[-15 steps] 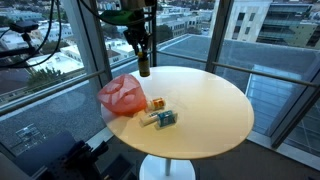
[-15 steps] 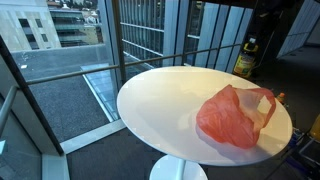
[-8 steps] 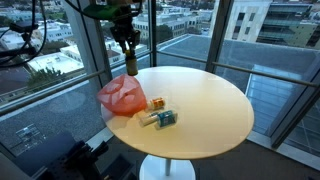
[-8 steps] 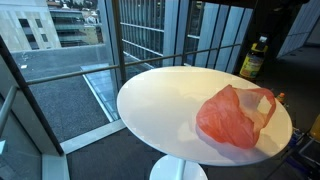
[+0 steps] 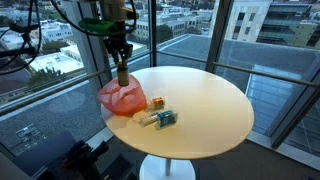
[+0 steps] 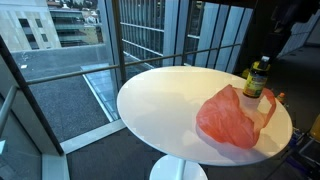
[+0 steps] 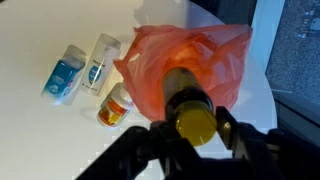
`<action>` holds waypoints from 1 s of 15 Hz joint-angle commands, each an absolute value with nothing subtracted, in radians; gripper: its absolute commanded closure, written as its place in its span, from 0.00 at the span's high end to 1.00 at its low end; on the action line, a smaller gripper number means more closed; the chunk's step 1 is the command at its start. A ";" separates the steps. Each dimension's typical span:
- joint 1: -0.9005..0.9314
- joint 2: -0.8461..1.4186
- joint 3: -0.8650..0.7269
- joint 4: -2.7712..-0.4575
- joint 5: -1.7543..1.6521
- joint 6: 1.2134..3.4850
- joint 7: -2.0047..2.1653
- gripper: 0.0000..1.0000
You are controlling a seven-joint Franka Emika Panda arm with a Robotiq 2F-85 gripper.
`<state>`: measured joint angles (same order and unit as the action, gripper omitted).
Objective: Pull the plastic forward, then place the brown and yellow bottle in the plastic
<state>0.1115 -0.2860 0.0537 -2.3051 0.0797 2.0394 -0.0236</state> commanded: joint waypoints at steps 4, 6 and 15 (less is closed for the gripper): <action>0.106 -0.222 0.058 -2.312 0.091 2.068 -0.056 0.19; 0.105 -0.189 0.058 -2.305 0.088 2.089 -0.056 0.19; 0.083 -0.038 0.053 -2.272 0.060 2.249 -0.049 0.19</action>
<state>0.0991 -0.0866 0.0549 -2.3093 0.0743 2.2199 -0.0288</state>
